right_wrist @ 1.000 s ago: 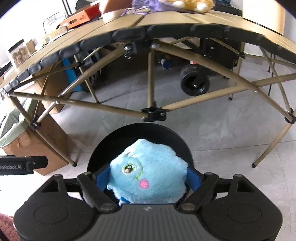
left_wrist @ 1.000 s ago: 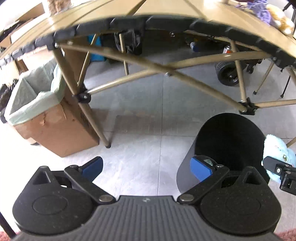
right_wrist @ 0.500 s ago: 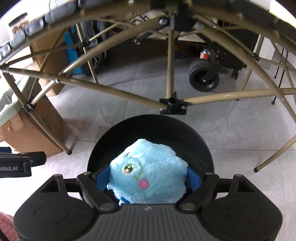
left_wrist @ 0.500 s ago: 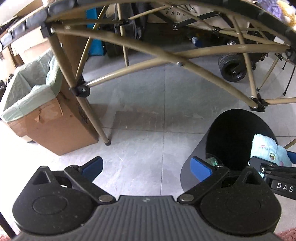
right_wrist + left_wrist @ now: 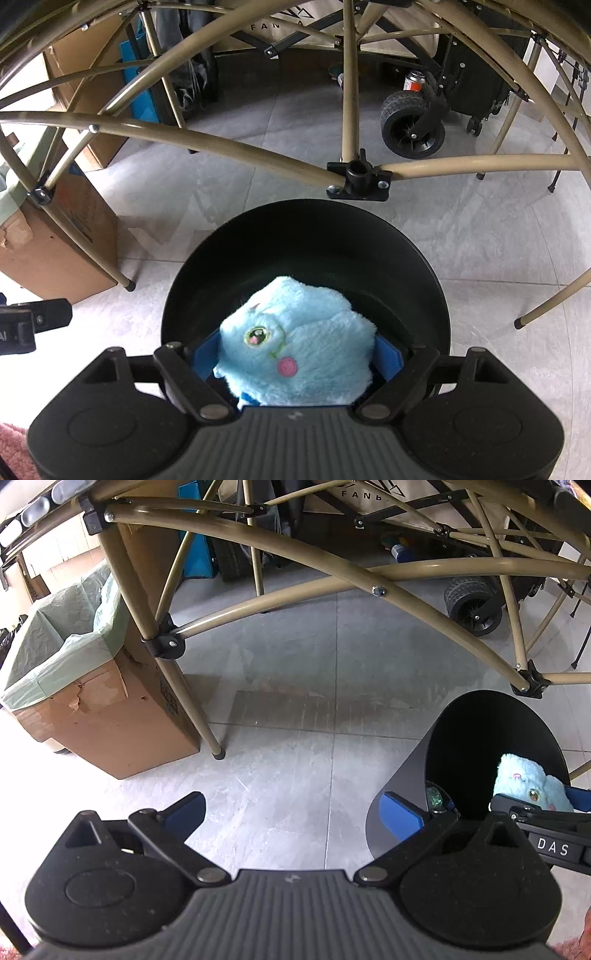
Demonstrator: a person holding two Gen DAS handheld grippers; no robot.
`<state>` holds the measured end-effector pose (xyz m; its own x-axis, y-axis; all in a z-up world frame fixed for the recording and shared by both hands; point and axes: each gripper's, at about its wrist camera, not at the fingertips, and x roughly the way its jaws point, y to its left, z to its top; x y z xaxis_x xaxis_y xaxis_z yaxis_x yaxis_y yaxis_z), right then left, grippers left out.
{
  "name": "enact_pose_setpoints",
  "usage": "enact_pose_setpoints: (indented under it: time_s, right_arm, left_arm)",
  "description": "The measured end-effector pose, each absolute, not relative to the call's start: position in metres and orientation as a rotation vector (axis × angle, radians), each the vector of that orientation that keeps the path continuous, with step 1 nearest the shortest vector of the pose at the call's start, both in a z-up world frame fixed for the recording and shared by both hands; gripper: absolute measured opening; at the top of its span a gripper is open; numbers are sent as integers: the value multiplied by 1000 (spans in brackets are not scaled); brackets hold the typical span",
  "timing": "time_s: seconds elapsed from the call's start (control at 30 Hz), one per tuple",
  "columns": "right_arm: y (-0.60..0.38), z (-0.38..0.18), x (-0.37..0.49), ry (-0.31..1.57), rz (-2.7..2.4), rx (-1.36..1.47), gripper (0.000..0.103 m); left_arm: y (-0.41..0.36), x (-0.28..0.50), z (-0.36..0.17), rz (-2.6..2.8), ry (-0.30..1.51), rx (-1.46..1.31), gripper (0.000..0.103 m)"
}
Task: Collect trash
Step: 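Lower the right gripper over the bin and open it to drop the blue plush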
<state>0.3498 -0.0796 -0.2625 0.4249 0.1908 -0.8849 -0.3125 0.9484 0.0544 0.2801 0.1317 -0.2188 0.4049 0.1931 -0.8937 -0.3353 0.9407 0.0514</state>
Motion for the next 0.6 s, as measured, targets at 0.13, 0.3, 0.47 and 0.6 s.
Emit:
enact_pose_setpoints:
  time_s: [0.13,0.3,0.47,0.6]
  right_arm:
    - [-80,-264,352,1092,312,-127,84]
    - [-80,-263,354,1091,308,-112,90]
    - [-83,-266,355,1108,309,-96,103]
    - [-85,-268,354,1113,303,-92,103]
  left_arm:
    - [131,280,-219,334,1106,-143,102]
    - [130,280,-218,336,1107,-141,102]
    - [129,280,-218,334,1107,-143,102]
    - [129,280,-219,331,1108,-140,102]
